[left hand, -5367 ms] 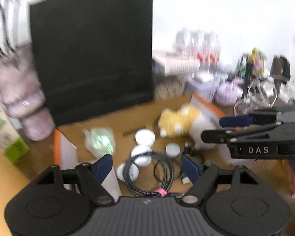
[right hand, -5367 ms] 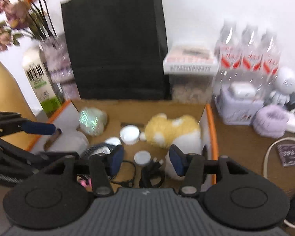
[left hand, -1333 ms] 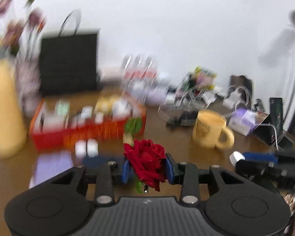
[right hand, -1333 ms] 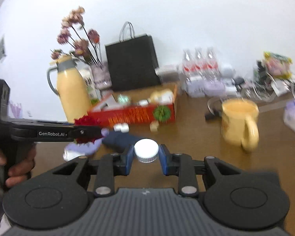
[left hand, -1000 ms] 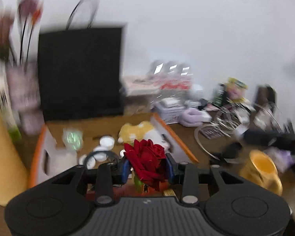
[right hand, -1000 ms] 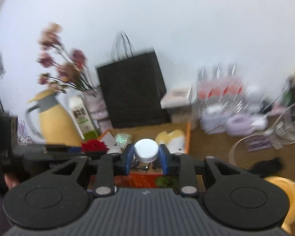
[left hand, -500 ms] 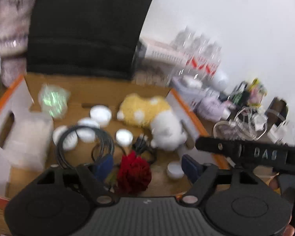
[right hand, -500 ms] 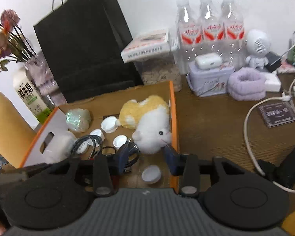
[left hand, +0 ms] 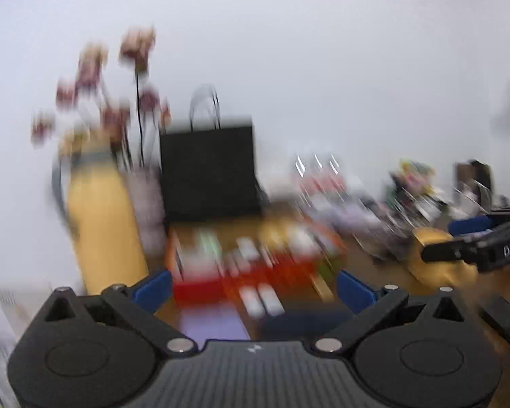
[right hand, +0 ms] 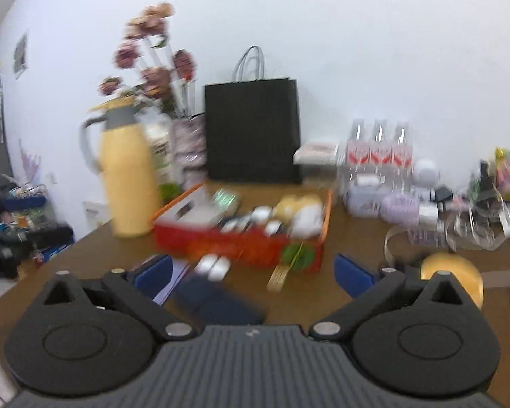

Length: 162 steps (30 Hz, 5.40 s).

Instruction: Organize objects

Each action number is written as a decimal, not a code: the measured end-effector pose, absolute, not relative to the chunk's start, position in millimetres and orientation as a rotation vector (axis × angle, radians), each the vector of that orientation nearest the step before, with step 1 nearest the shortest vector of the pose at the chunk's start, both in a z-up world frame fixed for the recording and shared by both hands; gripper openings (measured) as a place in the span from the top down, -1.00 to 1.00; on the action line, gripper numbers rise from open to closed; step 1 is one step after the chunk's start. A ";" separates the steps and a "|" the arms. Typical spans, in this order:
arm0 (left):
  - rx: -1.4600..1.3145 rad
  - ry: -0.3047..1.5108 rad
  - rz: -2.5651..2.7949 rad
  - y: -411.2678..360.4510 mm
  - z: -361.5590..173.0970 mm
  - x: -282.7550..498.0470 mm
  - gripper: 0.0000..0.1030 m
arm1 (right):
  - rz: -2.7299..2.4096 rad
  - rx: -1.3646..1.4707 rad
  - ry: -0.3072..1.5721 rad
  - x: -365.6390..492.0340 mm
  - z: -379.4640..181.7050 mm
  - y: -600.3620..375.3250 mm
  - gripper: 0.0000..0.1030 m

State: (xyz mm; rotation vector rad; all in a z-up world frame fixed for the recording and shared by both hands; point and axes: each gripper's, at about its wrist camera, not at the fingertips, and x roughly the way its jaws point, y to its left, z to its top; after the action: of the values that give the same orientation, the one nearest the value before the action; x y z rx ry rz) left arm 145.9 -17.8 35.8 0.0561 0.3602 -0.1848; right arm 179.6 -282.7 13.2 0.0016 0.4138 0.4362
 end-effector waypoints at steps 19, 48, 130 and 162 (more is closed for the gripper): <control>-0.150 0.575 -0.168 -3.3 -13.7 123.6 -0.64 | 0.326 -0.006 0.510 94.2 -45.3 -277.2 -1.00; 0.082 0.654 -0.187 -30.3 -79.4 402.0 0.95 | 0.295 -0.005 0.647 385.7 -105.8 -228.1 0.57; -0.160 0.513 -0.280 8.9 10.3 114.9 -0.45 | 0.462 0.246 0.424 120.9 1.4 -271.2 -1.00; 0.116 0.580 -0.159 13.2 -60.8 361.2 -0.16 | 0.408 -0.060 0.642 379.9 -74.3 -162.2 -0.52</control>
State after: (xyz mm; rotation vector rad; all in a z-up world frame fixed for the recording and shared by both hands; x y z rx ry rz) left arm 361.2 13.2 -60.8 0.1158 0.5796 -0.1590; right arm 379.9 -162.2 -74.3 -0.0601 0.6417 0.4076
